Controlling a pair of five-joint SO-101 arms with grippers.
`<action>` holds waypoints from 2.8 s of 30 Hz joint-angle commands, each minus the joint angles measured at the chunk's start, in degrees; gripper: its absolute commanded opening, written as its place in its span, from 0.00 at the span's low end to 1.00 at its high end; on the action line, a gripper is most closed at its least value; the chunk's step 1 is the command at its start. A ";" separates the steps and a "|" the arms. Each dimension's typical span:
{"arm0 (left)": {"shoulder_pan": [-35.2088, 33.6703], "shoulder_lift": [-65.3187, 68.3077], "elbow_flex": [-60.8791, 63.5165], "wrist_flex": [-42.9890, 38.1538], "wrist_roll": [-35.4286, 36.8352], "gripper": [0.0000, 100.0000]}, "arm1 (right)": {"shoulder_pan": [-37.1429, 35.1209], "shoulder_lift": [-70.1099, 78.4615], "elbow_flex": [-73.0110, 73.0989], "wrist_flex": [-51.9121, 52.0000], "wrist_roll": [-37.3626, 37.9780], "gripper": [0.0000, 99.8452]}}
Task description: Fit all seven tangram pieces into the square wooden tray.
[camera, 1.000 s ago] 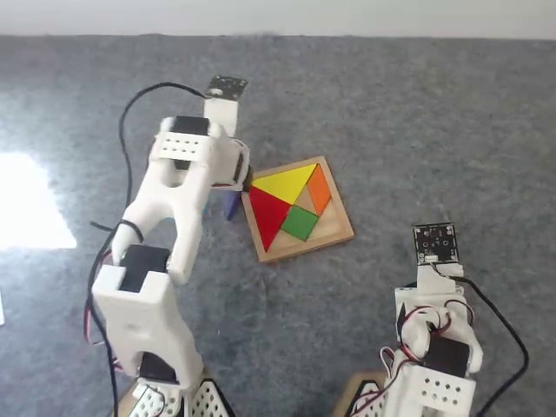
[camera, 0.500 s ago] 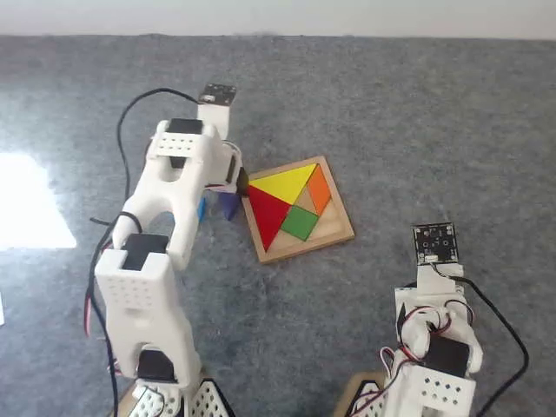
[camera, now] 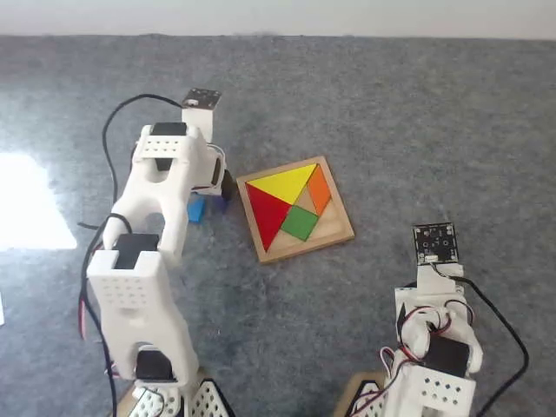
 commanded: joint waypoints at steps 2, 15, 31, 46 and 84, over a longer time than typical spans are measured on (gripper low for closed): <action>1.23 -3.69 -0.22 -1.85 3.69 0.23 | -0.57 -0.48 0.97 -0.22 0.70 0.14; 1.85 8.35 -13.67 5.19 10.37 0.23 | -0.48 -0.48 0.97 -0.13 0.70 0.13; 3.25 39.56 -67.38 31.56 14.42 0.20 | -0.48 -0.48 0.97 -0.13 0.70 0.14; 2.99 41.23 -71.96 29.89 35.25 0.25 | -0.57 -0.48 0.97 -0.22 0.70 0.14; 0.18 38.07 -79.52 31.74 14.15 0.06 | -0.57 -0.48 0.97 -0.13 0.70 0.14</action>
